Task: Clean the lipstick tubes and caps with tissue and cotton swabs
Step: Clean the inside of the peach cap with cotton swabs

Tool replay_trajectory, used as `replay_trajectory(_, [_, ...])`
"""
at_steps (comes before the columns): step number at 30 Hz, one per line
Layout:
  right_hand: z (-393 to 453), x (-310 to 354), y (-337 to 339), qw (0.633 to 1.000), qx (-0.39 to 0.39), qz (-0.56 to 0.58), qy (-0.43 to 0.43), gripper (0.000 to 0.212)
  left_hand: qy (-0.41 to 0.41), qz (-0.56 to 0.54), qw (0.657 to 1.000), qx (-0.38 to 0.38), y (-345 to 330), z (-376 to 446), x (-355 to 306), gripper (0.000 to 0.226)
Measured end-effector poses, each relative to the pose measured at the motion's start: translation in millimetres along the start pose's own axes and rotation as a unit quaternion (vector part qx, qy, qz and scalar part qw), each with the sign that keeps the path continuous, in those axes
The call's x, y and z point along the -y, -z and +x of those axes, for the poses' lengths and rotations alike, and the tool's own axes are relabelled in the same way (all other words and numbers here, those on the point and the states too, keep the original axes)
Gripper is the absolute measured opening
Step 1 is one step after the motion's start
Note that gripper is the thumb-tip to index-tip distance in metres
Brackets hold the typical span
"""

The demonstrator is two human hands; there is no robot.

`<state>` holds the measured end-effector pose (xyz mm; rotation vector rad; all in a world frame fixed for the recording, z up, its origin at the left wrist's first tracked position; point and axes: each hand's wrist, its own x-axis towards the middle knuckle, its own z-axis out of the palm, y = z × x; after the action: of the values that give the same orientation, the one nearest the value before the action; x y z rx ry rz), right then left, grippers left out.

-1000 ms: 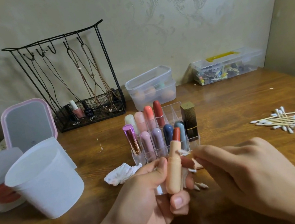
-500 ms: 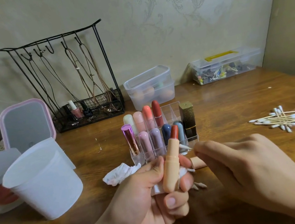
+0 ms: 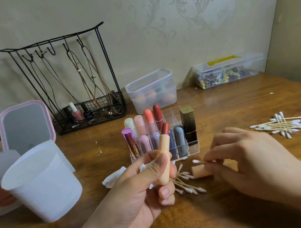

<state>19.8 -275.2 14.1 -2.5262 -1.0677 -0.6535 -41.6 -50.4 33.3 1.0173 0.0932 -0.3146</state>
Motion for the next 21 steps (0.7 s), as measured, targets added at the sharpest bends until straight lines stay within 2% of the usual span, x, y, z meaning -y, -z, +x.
replay_trajectory(3, [-2,4,2,0.999,0.033,0.007,0.032,0.027,-0.009,0.009,1.0,-0.015,0,-1,-1,0.033])
replay_trajectory(5, [-4,8,-3,0.997,0.061,-0.012,0.05,0.026,-0.014,0.019,0.999,-0.026,-1,0,0,0.042])
replay_trajectory(9, [-6,11,-17,0.995,0.077,-0.046,0.053,0.034,-0.019,0.034,0.999,-0.028,-3,1,2,0.046])
replay_trajectory(21, [-2,9,-15,0.998,0.034,-0.047,0.036,0.037,-0.008,0.034,0.999,-0.033,-1,2,3,0.046])
